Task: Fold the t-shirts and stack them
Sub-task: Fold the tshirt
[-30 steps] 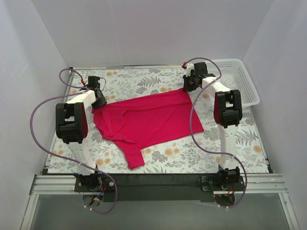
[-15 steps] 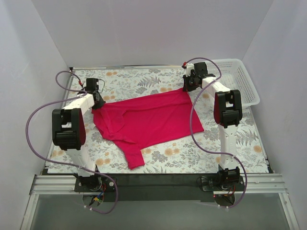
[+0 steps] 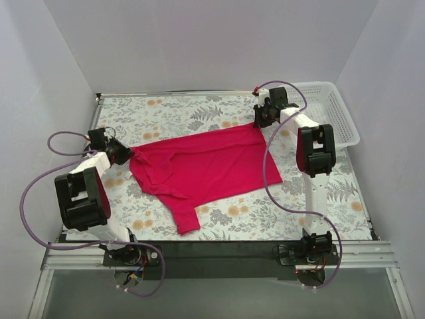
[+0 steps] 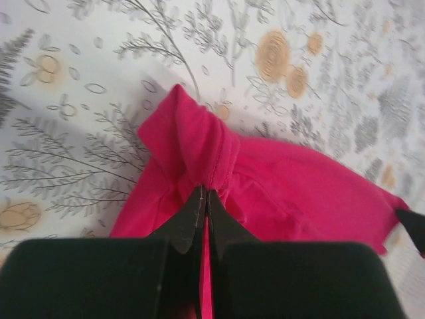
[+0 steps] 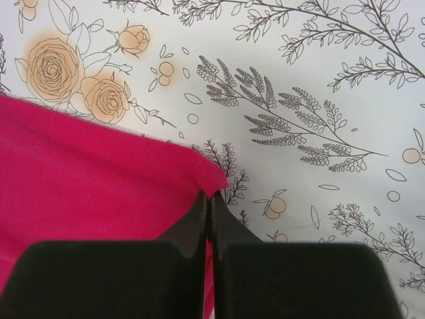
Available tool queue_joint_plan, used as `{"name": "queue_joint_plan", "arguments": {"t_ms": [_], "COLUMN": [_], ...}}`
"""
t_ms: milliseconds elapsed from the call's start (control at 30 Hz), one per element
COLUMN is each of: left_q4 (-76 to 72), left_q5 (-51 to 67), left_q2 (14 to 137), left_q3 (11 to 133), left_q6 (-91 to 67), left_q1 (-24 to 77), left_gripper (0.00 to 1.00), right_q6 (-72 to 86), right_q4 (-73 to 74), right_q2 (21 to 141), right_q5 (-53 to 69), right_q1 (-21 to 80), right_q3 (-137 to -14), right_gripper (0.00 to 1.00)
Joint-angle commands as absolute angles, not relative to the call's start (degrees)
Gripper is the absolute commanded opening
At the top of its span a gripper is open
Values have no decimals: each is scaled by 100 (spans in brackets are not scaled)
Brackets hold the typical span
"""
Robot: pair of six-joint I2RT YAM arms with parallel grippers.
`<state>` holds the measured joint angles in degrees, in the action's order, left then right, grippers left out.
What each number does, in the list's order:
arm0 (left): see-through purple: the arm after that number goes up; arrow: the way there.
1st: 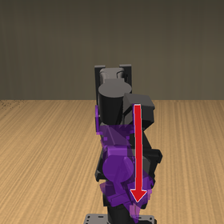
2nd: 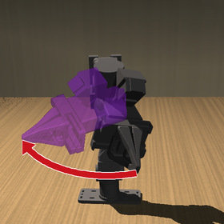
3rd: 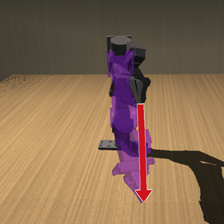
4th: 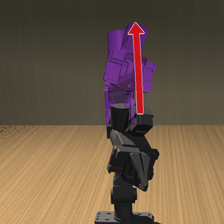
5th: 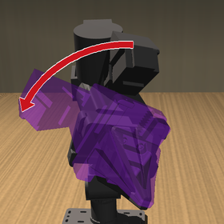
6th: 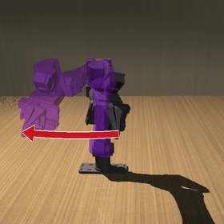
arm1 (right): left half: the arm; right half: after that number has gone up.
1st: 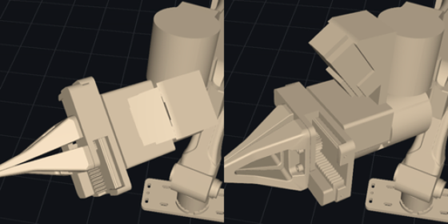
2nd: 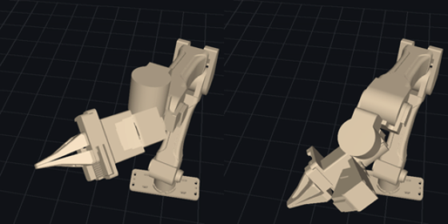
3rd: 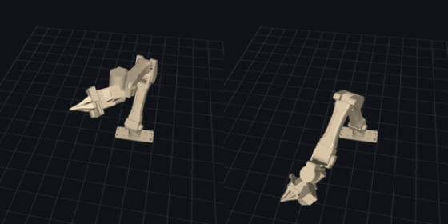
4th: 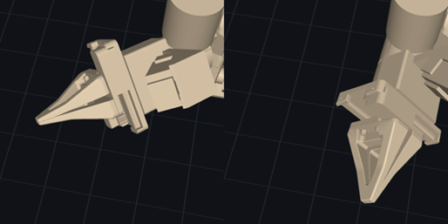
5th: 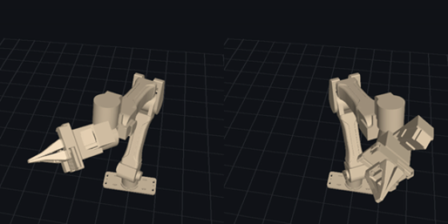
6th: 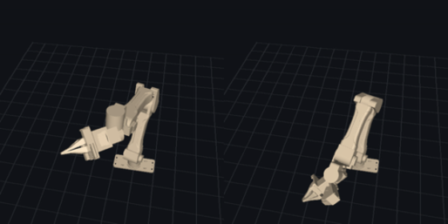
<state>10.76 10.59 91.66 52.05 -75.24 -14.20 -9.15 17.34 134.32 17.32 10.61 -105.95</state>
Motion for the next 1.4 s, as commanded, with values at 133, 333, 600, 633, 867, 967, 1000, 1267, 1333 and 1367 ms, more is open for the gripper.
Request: {"name": "queue_joint_plan", "arguments": {"t_ms": [133,333,600,633,867,967,1000,1267,1333,1367], "left_q4": [-1483,-2258,-3666,-3535,-1979,-1513,-1338,-845,-756,-660], "left_q5": [4418,4904,4992,4940,3666,3017,2849,2085,2039,2039], "left_q2": [9413,9536,9466,9483,9054,8790,8728,8561,8569,8578], "left_q3": [4693,4659,3516,3490,3691,3876,3902,4201,4227,4288], "left_q6": [-8603,-9516,-10697,-10627,-9520,-9089,-8914,-8376,-8271,-8253], "left_q1": [-2214,-2663,-3111,-3120,-3146,-3146,-3146,-3146,-3146,-3146], "left_gripper": [0,0,0,0,0,0,0,0,0,0], "right_q6": [-879,-861,-817,-826,-826,-817,-809,-800,-800,-800], "right_q4": [1529,1503,1494,1485,1494,1494,1485,1494,1494,1503], "right_q2": [13280,13289,13280,13280,13280,13298,13315,13324,13315,13315], "right_q5": [1793,1758,1661,1652,1600,1582,1573,1485,1485,1485], "right_q1": [984,967,932,932,905,914,914,914,905,905], "right_q3": [-10529,-10521,-10521,-10512,-10512,-10520,-10521,-10538,-10547,-10556], "right_gripper": [1,1,1,1,1,1,1,1,1,1]}}
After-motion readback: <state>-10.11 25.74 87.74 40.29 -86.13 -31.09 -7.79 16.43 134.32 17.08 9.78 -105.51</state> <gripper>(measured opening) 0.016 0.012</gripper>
